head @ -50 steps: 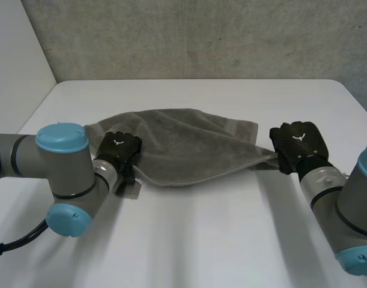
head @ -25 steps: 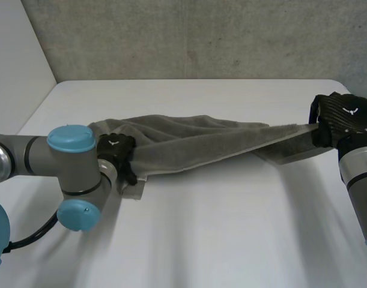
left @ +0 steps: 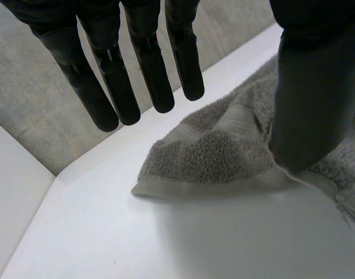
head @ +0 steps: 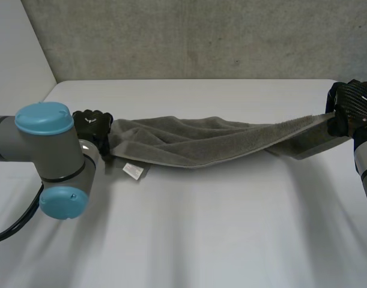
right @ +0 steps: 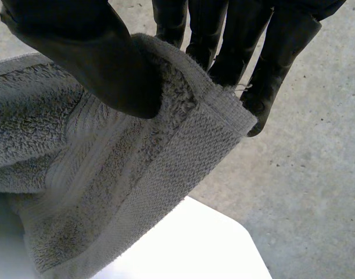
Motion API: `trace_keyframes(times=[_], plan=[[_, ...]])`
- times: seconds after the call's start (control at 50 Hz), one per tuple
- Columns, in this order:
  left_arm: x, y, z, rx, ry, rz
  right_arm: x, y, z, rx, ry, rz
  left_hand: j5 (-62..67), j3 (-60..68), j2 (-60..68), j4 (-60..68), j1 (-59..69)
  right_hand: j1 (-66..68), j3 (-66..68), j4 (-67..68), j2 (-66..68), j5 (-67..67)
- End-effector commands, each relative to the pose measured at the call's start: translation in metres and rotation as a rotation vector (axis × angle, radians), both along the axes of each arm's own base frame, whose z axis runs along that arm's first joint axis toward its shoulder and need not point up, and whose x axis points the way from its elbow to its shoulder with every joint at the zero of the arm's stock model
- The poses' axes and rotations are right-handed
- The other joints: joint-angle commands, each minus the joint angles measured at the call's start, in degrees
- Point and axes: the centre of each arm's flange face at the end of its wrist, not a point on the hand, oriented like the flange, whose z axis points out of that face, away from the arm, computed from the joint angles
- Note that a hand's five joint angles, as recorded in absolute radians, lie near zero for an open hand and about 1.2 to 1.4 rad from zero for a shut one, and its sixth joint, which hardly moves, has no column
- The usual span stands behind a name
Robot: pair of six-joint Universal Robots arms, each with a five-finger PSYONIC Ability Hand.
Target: Fold the towel.
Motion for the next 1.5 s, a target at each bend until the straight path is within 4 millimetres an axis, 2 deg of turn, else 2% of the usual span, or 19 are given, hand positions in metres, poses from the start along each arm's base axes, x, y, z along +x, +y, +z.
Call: trace_keyframes(times=[0.02, 0.32, 0.36, 0.46, 0.54, 0.64, 0.7, 0.74, 0.76, 0.9, 0.96, 1.04, 1.08, 1.22, 1.34, 1.4, 1.44, 1.46, 1.5], plan=[[0.002, 0.004, -0.016, 0.031, -0.093, -0.019, 0.003, 0.001, -0.006, 0.016, 0.012, 0.011, -13.92, -4.04, -4.10, -4.17, -4.12, 3.10, 3.44, 3.27, 4.28, 3.03], [-0.006, 0.013, -0.025, 0.072, -0.080, -0.112, 0.005, 0.000, -0.014, 0.037, 0.050, 0.016, -11.06, -1.18, -1.24, -1.31, -1.26, 3.10, 3.44, 3.27, 4.28, 3.03], [-0.006, 0.013, -0.028, 0.077, -0.082, -0.117, 0.005, 0.000, -0.014, 0.037, 0.052, 0.016, -7.02, 2.86, 2.80, 2.73, 2.78, 3.10, 3.44, 3.27, 4.28, 3.03], [-0.008, 0.005, -0.031, 0.072, -0.075, -0.120, 0.005, -0.001, -0.010, 0.028, 0.050, 0.017, 26.36, 36.24, 36.18, 36.11, 36.16, 3.10, 3.44, 3.27, 4.28, 3.03], [-0.006, 0.002, -0.023, 0.061, -0.063, -0.110, 0.005, -0.005, -0.001, 0.002, 0.048, 0.019, 26.43, 36.31, 36.25, 36.18, 36.23, 3.10, 3.44, 3.27, 4.28, 3.03], [0.006, -0.003, 0.012, 0.008, -0.027, -0.075, 0.008, -0.006, 0.024, -0.018, 0.066, 0.053, 26.43, 36.31, 36.25, 36.18, 36.23, 3.10, 3.44, 3.27, 4.28, 3.03], [0.013, -0.004, 0.049, -0.067, 0.015, -0.069, 0.009, -0.004, 0.053, -0.037, 0.092, 0.073, 26.43, 36.31, 36.25, 36.18, 36.23, 3.10, 3.44, 3.27, 4.28, 3.03], [0.017, 0.002, 0.092, -0.160, 0.061, -0.086, 0.011, -0.003, 0.085, -0.066, 0.105, 0.095, 26.43, 36.31, 36.25, 36.18, 36.23, 3.10, 3.44, 3.27, 4.28, 3.03], [0.017, 0.002, 0.092, -0.160, 0.061, -0.086, 0.011, -0.003, 0.085, -0.066, 0.105, 0.095, 26.43, 36.31, 36.25, 36.18, 36.23, 3.10, 3.44, 3.27, 4.28, 3.03], [0.027, 0.029, 0.196, -0.384, 0.114, -0.107, 0.014, 0.007, 0.166, -0.083, 0.208, 0.140, 26.43, 36.31, 36.25, 36.18, 36.23, 3.10, 3.44, 3.27, 4.28, 3.03], [0.032, 0.032, 0.218, -0.388, 0.092, -0.101, 0.018, -0.003, 0.166, -0.017, 0.282, 0.167, 26.43, 36.31, 36.25, 36.18, 36.23, 3.10, 3.44, 3.27, 4.28, 3.03], [0.035, 0.026, 0.217, -0.312, 0.026, -0.103, 0.025, -0.013, 0.154, 0.065, 0.378, 0.204, 26.43, 36.31, 36.25, 36.18, 36.23, 3.10, 3.44, 3.27, 4.28, 3.03], [0.034, 0.016, 0.203, -0.239, -0.020, -0.105, 0.027, -0.018, 0.144, 0.114, 0.426, 0.216, 26.43, 36.31, 36.25, 36.18, 36.23, 3.10, 3.44, 3.27, 4.28, 3.03], [0.029, -0.016, 0.129, 0.097, -0.238, -0.149, 0.060, -0.031, 0.061, 0.344, 0.653, 0.382, 26.43, 36.31, 36.25, 36.18, 36.23, 3.10, 3.44, 3.27, 4.28, 3.03], [0.024, -0.047, 0.104, 0.103, -0.306, -0.161, 0.079, -0.046, 0.022, 0.358, 0.749, 0.419, 26.43, 36.31, 36.25, 36.18, 36.23, 3.10, 3.44, 3.27, 4.28, 3.03], [0.021, -0.054, 0.110, 0.063, -0.296, -0.158, 0.086, -0.055, 0.027, 0.289, 0.751, 0.395, 26.43, 36.31, 36.25, 36.18, 36.23, 3.10, 3.44, 3.27, 4.28, 3.03], [0.014, -0.069, 0.143, -0.111, -0.234, -0.135, 0.099, -0.078, 0.056, 0.073, 0.711, 0.277, 26.43, 36.31, 36.25, 36.18, 36.23, 3.10, 3.44, 3.27, 4.28, 3.03], [0.014, -0.069, 0.144, -0.112, -0.234, -0.135, 0.099, -0.078, 0.056, 0.072, 0.710, 0.276, 26.43, 36.31, 36.25, 36.18, 36.23, 3.10, 3.44, 3.27, 4.28, 3.03], [0.008, -0.077, 0.198, -0.368, -0.047, -0.101, 0.105, -0.102, 0.108, -0.239, 0.577, 0.085, 26.43, 36.31, 36.25, 36.18, 36.23, 3.10, 3.44, 3.27, 4.28, 3.03]])
